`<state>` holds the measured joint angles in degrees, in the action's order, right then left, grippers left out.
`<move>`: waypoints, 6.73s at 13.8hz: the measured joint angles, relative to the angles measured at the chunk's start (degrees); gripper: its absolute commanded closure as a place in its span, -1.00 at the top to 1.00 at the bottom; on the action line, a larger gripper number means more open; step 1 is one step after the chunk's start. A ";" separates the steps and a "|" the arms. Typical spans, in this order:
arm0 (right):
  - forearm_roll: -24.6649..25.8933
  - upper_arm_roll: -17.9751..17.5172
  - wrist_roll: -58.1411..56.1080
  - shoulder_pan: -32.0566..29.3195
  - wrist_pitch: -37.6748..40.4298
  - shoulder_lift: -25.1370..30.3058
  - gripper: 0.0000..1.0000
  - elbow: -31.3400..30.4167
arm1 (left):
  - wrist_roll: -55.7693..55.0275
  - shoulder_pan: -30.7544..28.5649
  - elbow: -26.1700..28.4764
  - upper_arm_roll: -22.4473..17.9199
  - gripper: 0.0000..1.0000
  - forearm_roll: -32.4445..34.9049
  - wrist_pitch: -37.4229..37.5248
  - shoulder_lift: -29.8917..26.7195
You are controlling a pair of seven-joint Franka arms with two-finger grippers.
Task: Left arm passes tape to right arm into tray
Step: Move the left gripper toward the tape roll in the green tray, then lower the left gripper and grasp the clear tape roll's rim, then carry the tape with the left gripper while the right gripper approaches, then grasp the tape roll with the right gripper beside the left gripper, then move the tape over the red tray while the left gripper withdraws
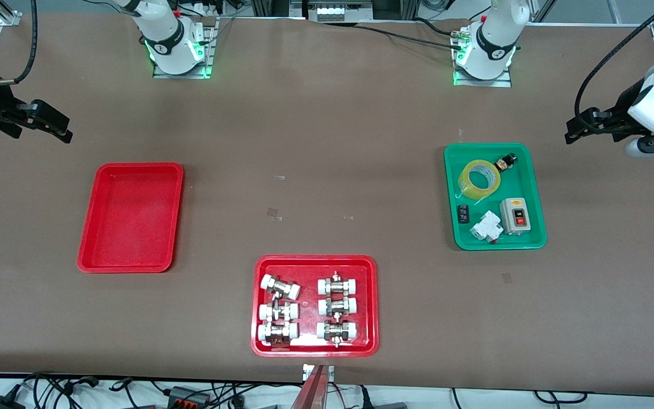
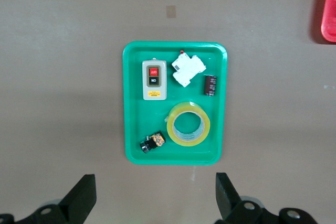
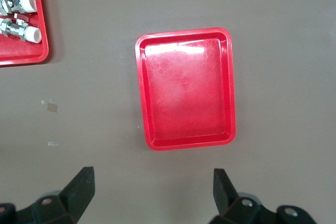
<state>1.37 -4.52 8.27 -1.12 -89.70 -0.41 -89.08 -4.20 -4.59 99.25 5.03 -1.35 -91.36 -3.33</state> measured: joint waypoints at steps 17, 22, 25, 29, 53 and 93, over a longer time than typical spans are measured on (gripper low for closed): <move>0.00 -0.02 -0.10 0.00 0.03 -0.01 1.00 0.02 | -0.39 -0.93 11.42 0.12 1.00 -0.55 -17.09 10.10; 0.00 -0.03 -0.10 0.01 0.05 -0.02 1.00 0.02 | -0.62 -0.75 35.24 2.94 1.00 -0.56 -39.53 9.19; 0.00 -0.03 -0.10 0.01 0.08 -0.03 1.00 0.02 | -1.11 -0.75 40.04 3.39 1.00 -0.56 -45.42 10.95; 0.00 -0.04 -0.10 0.01 0.10 -0.03 1.00 0.02 | -1.13 -0.75 40.18 3.41 0.72 -0.56 -48.62 15.17; -0.03 -0.17 -0.13 0.44 0.80 -1.04 1.00 -0.05 | -15.03 12.14 -13.84 5.14 -0.97 -6.16 5.96 22.73; -44.11 -0.43 -20.43 12.37 -20.24 -25.27 -1.00 0.78 | -14.58 41.36 -24.11 3.79 1.00 -44.85 -61.35 44.86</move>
<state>-42.74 -4.95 -12.16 11.25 -109.95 -25.68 -88.30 -18.78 36.77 75.15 8.82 -46.20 -152.71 41.53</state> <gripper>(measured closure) 0.449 0.441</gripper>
